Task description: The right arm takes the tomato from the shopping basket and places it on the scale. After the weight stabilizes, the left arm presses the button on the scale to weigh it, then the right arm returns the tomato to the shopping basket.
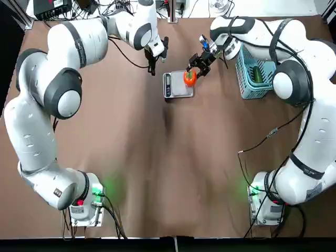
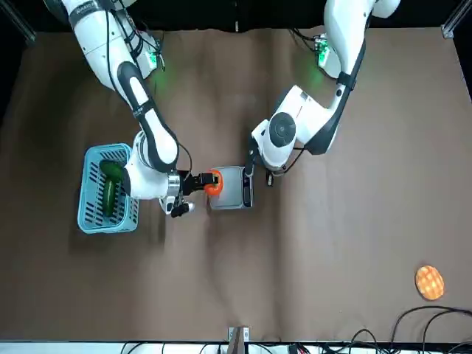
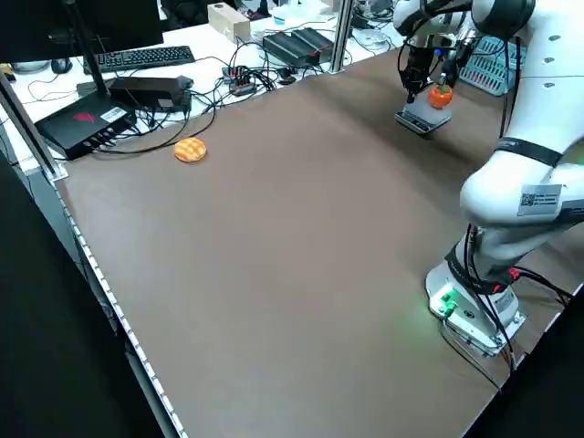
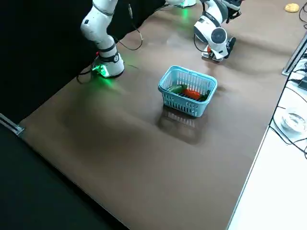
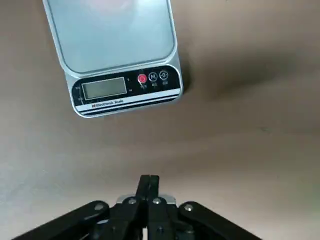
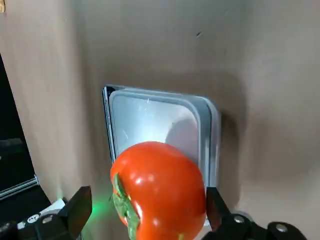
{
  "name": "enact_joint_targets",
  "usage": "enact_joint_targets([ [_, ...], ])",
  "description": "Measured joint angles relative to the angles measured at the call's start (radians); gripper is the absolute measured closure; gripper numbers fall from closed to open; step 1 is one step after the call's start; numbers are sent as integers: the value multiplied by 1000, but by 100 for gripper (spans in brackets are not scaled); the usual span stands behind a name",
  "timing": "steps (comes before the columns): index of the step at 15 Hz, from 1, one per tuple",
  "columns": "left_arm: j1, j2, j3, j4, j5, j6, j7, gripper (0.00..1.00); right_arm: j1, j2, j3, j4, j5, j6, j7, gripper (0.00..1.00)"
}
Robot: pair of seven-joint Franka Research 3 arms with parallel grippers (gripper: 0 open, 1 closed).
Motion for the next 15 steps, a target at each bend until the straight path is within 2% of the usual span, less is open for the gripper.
enact_joint_targets([
  [8, -50, 46, -1, 17, 0, 33, -65, 99, -23, 0, -15, 0, 0, -1, -23, 0],
  [10, -62, 62, -1, 18, 0, 47, -86, 99, -30, -5, -46, 5, -14, -6, -36, 0],
  [12, -72, 72, -1, 19, 0, 77, -86, 99, -29, -29, -81, 19, -72, -20, -36, 0],
  [15, -98, 101, -1, 19, 0, 134, -91, 99, -32, -121, -165, 37, -189, -55, 12, 0],
])
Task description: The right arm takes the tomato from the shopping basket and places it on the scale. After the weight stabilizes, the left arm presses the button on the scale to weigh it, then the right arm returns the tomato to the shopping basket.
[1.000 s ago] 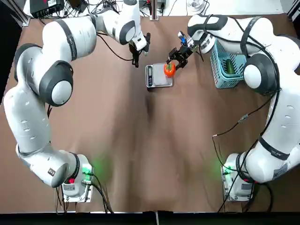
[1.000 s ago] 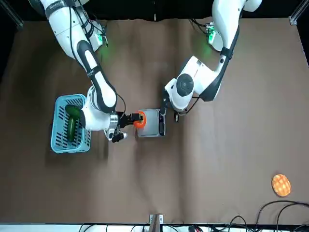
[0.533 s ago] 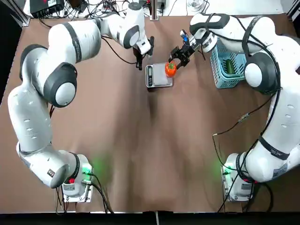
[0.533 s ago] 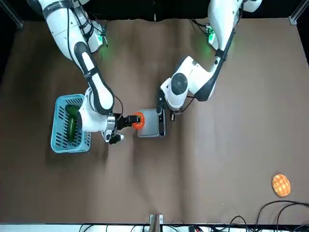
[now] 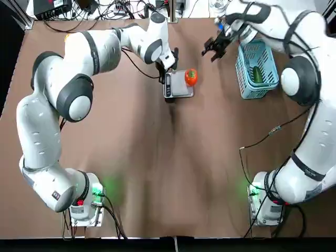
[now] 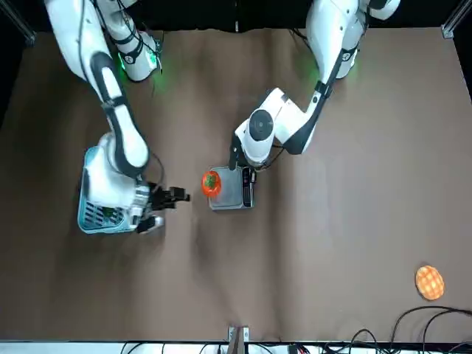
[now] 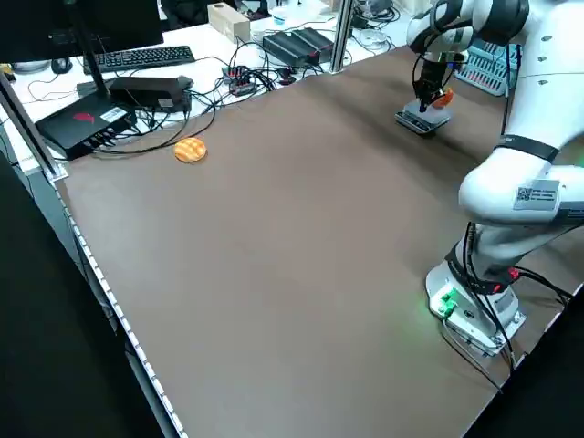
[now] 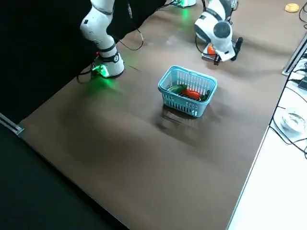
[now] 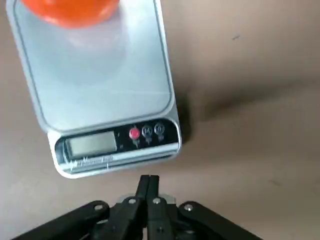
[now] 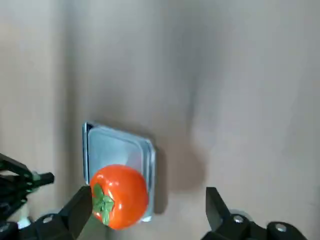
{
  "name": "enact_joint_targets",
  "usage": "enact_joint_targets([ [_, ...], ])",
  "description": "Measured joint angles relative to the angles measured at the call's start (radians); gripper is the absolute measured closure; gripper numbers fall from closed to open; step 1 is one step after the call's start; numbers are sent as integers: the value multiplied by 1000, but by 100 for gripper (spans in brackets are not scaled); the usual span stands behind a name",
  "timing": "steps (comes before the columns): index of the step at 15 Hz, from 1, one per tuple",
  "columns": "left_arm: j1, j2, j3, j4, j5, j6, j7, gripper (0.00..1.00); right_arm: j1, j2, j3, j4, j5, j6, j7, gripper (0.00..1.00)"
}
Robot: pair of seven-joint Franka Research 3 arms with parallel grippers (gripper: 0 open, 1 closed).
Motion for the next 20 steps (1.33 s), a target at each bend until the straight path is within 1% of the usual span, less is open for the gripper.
enact_joint_targets([
  [2, -15, 20, 1, 0, 0, 27, -21, 99, -3, -76, -47, 11, -118, -46, 41, 0],
  [4, -23, 34, 4, 1, 0, 37, -28, 99, -4, -145, -86, 33, -271, -92, 58, 0],
  [6, -24, 48, 4, 7, 0, 63, -28, 99, -5, -204, -110, 56, -422, -110, 67, 0],
  [8, -28, 67, 5, 14, 7, 93, -28, 99, -5, -256, -135, 69, -522, -124, 73, 0],
  [9, -30, 75, 5, 17, 15, 99, -28, 99, -5, -281, -149, 76, -559, -153, 73, 0],
  [11, -33, 88, 5, 21, 24, 105, -29, 99, -6, -332, -172, 97, -638, -272, 76, 0],
  [12, -34, 93, 5, 22, 26, 114, -29, 99, -6, -359, -176, 103, -680, -324, 94, 1],
  [14, -34, 102, 5, 23, 26, 130, -29, 99, -3, -414, -172, 106, -759, -409, 160, 2],
  [16, -34, 117, 8, 23, 26, 162, -29, 99, -4, -455, -157, 102, -793, -490, 253, 3],
  [17, -34, 121, 8, 23, 26, 168, -29, 99, -19, -459, -140, 100, -798, -505, 278, 4],
  [19, -34, 124, 10, 24, 26, 172, -29, 99, -105, -461, -59, 100, -801, -533, 309, 6],
  [20, -34, 124, 13, 25, 26, 172, -29, 99, -153, -464, -22, 103, -801, -537, 318, 4],
])
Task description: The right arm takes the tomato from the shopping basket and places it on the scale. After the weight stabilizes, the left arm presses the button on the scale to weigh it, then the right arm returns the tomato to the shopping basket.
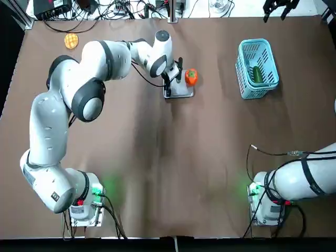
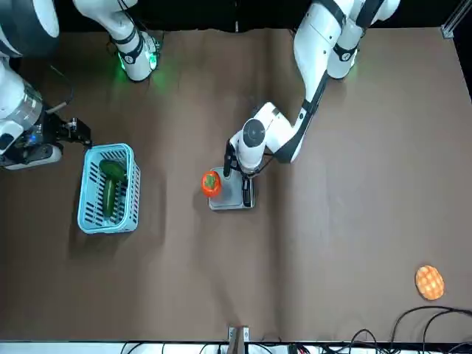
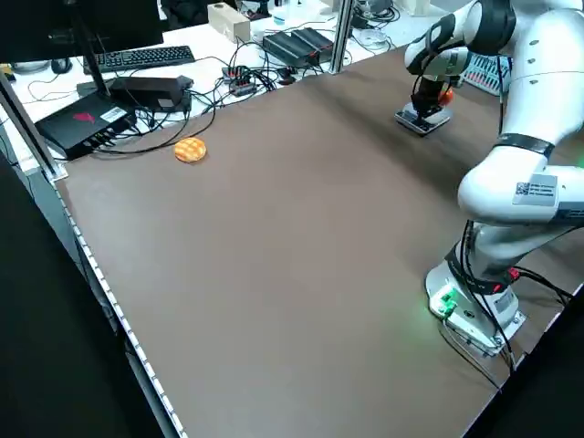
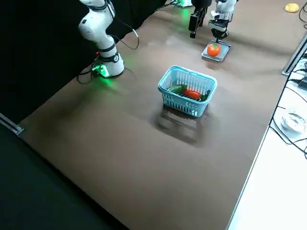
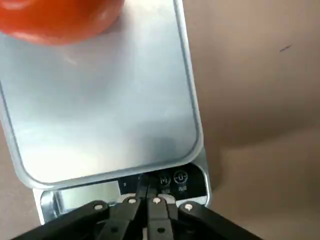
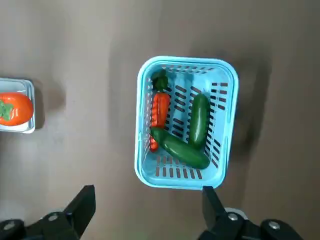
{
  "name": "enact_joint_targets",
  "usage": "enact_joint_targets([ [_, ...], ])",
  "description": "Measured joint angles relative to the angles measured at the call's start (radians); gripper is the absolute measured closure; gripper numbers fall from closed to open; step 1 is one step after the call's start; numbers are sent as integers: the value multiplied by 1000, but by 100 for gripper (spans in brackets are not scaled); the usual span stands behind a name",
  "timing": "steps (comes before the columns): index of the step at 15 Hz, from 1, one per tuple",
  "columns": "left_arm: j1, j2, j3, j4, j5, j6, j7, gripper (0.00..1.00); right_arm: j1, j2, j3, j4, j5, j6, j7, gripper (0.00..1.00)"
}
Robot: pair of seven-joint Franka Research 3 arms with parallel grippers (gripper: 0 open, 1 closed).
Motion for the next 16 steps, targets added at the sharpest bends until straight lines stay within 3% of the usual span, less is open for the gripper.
enact_joint_targets([
  [5, 0, 0, 10, 2, 0, 0, 0, 99, -146, -9, 55, 64, 0, -8, 8, 1],
  [9, -1, 3, 11, 2, 0, 10, 0, 99, -225, -10, 160, 65, -4, -49, 15, 3],
  [16, -8, 7, 14, 2, 1, 15, -2, 99, -236, -14, 172, 57, -22, -71, 1, 2],
])
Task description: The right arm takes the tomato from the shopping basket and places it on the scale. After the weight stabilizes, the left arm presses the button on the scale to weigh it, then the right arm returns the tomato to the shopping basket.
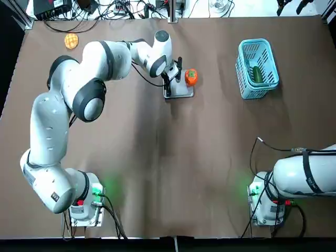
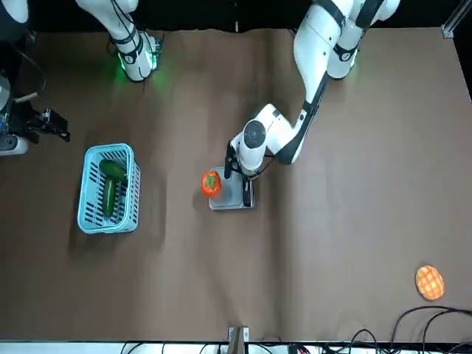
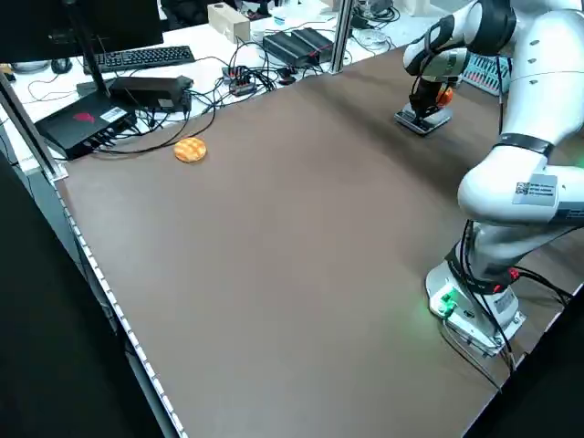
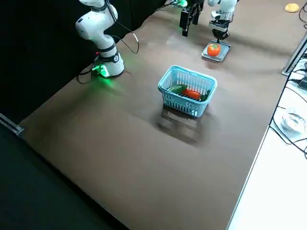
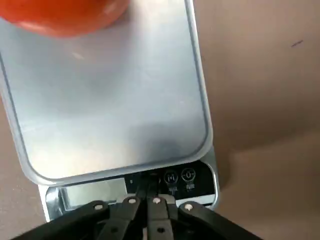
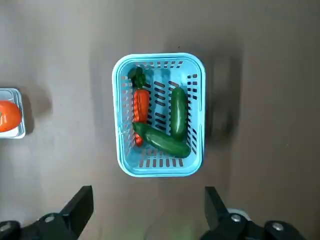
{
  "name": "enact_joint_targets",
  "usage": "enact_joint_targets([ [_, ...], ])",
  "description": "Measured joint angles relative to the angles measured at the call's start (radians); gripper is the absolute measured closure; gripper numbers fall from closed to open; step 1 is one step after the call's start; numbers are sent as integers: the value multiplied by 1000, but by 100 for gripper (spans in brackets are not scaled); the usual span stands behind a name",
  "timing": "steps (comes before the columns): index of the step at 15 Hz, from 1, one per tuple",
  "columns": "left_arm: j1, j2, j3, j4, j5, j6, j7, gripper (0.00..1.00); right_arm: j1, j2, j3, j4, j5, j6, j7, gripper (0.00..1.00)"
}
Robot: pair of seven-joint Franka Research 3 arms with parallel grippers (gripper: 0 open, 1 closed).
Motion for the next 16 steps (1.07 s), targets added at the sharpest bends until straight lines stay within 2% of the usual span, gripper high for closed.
enact_joint_targets([
  [16, -7, 1, 5, 0, 10, 0, -11, 99, -18, 0, 6, 0, 0, 15, 0, 1],
])
